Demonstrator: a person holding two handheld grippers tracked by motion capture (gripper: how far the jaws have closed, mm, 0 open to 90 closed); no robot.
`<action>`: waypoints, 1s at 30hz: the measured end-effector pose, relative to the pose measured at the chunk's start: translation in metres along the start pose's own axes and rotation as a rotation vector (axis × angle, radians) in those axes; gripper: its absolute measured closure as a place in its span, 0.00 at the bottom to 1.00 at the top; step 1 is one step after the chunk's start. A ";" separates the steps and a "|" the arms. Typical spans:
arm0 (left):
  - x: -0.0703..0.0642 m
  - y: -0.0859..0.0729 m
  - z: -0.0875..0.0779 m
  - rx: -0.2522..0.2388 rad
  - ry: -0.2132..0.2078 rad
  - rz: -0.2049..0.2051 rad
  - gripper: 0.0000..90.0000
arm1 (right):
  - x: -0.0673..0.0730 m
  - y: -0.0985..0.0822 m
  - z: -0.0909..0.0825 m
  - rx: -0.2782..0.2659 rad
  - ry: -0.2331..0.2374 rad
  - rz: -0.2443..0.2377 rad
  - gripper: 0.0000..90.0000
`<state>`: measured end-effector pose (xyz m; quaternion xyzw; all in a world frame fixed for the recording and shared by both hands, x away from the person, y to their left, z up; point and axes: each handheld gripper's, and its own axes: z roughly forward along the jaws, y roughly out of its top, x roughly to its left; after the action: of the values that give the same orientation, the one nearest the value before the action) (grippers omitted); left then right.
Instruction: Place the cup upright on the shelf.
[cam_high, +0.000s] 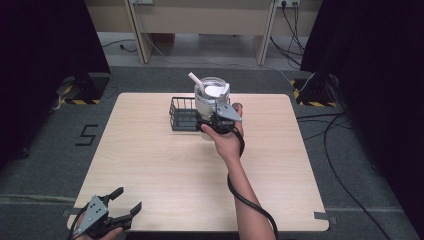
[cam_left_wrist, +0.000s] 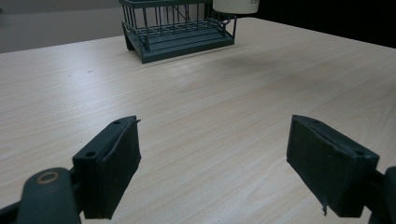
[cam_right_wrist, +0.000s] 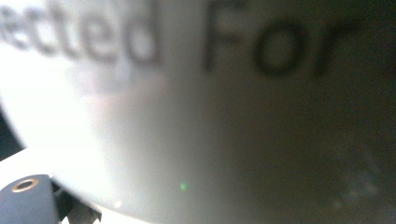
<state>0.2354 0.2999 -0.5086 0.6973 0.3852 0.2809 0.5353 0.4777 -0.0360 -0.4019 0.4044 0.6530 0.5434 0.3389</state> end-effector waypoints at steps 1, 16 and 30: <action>0.000 0.000 0.000 0.000 0.000 0.000 0.19 | 0.000 0.001 0.001 0.000 -0.002 0.002 0.11; 0.001 0.000 0.000 -0.003 0.001 -0.004 0.19 | -0.001 0.015 0.010 -0.015 -0.009 0.003 0.11; 0.002 0.000 -0.001 -0.002 0.004 -0.005 0.19 | -0.004 0.020 0.024 -0.006 -0.027 0.003 0.11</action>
<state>0.2359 0.3018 -0.5087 0.6953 0.3876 0.2814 0.5358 0.5034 -0.0276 -0.3867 0.4117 0.6462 0.5402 0.3480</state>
